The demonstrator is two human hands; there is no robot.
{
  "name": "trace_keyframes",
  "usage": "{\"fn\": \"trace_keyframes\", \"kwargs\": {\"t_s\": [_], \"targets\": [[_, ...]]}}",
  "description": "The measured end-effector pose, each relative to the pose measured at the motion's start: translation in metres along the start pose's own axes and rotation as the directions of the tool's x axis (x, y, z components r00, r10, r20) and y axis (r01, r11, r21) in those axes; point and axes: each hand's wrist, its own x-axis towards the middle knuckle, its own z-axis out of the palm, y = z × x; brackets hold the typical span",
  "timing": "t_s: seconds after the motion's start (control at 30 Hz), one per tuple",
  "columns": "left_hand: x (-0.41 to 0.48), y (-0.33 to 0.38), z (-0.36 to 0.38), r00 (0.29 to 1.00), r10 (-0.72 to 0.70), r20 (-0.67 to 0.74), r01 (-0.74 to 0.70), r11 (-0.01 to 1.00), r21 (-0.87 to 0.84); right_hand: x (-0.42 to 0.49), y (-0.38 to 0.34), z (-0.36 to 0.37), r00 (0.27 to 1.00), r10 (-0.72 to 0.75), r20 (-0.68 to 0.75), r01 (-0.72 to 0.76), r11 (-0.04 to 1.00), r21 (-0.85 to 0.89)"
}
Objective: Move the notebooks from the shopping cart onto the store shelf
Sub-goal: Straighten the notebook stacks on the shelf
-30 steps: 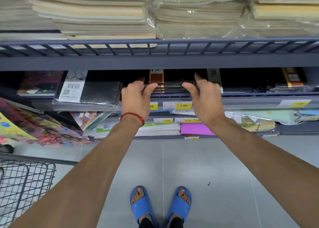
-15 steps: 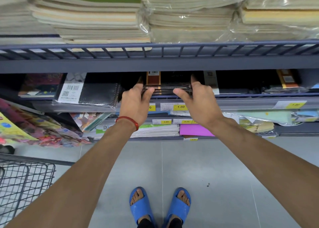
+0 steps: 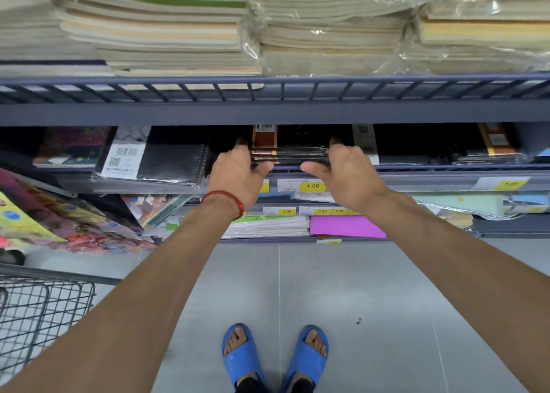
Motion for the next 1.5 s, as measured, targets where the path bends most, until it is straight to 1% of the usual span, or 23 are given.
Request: {"fn": "trace_keyframes", "kwargs": {"t_s": [0.07, 0.17, 0.27, 0.4, 0.43, 0.57, 0.67, 0.7, 0.73, 0.8, 0.83, 0.93, 1.0, 1.07, 1.2, 1.33, 1.5], "targets": [[0.0, 0.001, 0.001, 1.0, -0.023, 0.001, 0.023, 0.999, 0.027, 0.002, -0.001, -0.004, 0.999, 0.018, 0.033, -0.017, 0.999, -0.029], [0.004, -0.005, -0.002, 1.0, -0.014, 0.026, 0.013, 0.999, 0.045, -0.003, -0.01, 0.0, 1.0, 0.023, 0.006, -0.023, 0.999, -0.026], [0.005, -0.006, -0.007, 0.998, -0.034, 0.054, 0.032, 0.999, 0.024, -0.008, -0.011, 0.0, 1.0, 0.023, -0.007, -0.023, 0.999, -0.04], [-0.005, 0.004, -0.001, 0.997, 0.045, 0.062, -0.052, 0.992, 0.116, -0.002, 0.001, -0.021, 0.998, 0.033, 0.058, -0.031, 0.999, -0.041], [-0.006, 0.004, -0.002, 0.998, 0.045, 0.055, -0.051, 0.991, 0.122, -0.003, -0.001, -0.02, 0.998, 0.032, 0.058, -0.03, 0.999, -0.039], [-0.002, 0.001, -0.009, 0.999, -0.004, 0.047, 0.0, 0.997, 0.08, -0.01, -0.01, -0.003, 0.999, 0.033, 0.003, -0.033, 0.999, -0.027], [-0.009, 0.006, -0.007, 0.995, 0.047, 0.085, -0.059, 0.988, 0.142, -0.007, 0.002, -0.011, 0.998, 0.063, 0.002, -0.063, 0.998, -0.012], [-0.01, 0.007, -0.007, 0.995, 0.047, 0.092, -0.062, 0.985, 0.159, -0.006, 0.001, -0.01, 0.997, 0.072, -0.018, -0.072, 0.997, 0.003], [-0.009, 0.006, -0.008, 0.997, 0.021, 0.081, -0.033, 0.988, 0.152, -0.008, -0.004, -0.005, 0.996, 0.076, -0.044, -0.076, 0.997, 0.009], [-0.005, 0.003, -0.011, 0.997, -0.052, 0.055, 0.045, 0.991, 0.123, -0.011, -0.011, 0.006, 0.994, 0.082, -0.074, -0.085, 0.996, -0.038], [-0.004, 0.002, -0.011, 0.997, -0.051, 0.055, 0.044, 0.992, 0.122, -0.011, -0.009, 0.008, 0.995, 0.065, -0.076, -0.07, 0.996, -0.063], [-0.011, 0.005, -0.008, 0.992, 0.033, 0.123, -0.051, 0.987, 0.151, -0.009, 0.005, -0.004, 0.997, 0.029, -0.071, -0.035, 0.995, -0.09], [-0.011, 0.003, -0.007, 0.994, 0.023, 0.109, -0.04, 0.988, 0.151, -0.011, 0.004, -0.003, 0.996, 0.027, -0.087, -0.034, 0.996, -0.084], [-0.008, 0.002, -0.008, 0.997, -0.006, 0.081, -0.004, 0.993, 0.121, -0.015, -0.002, 0.003, 0.998, 0.008, -0.067, -0.015, 0.994, -0.109], [-0.012, 0.002, -0.005, 0.996, 0.02, 0.087, -0.035, 0.983, 0.179, -0.012, 0.002, -0.004, 0.999, -0.002, -0.047, -0.004, 0.992, -0.124], [-0.013, 0.001, -0.003, 0.997, 0.023, 0.068, -0.033, 0.988, 0.148, -0.014, 0.0, -0.005, 1.0, 0.002, -0.021, -0.005, 0.985, -0.171], [-0.014, 0.0, -0.001, 0.998, 0.034, 0.051, -0.041, 0.991, 0.13, -0.012, 0.005, -0.004, 1.0, -0.008, -0.002, 0.008, 0.987, -0.16]]}}
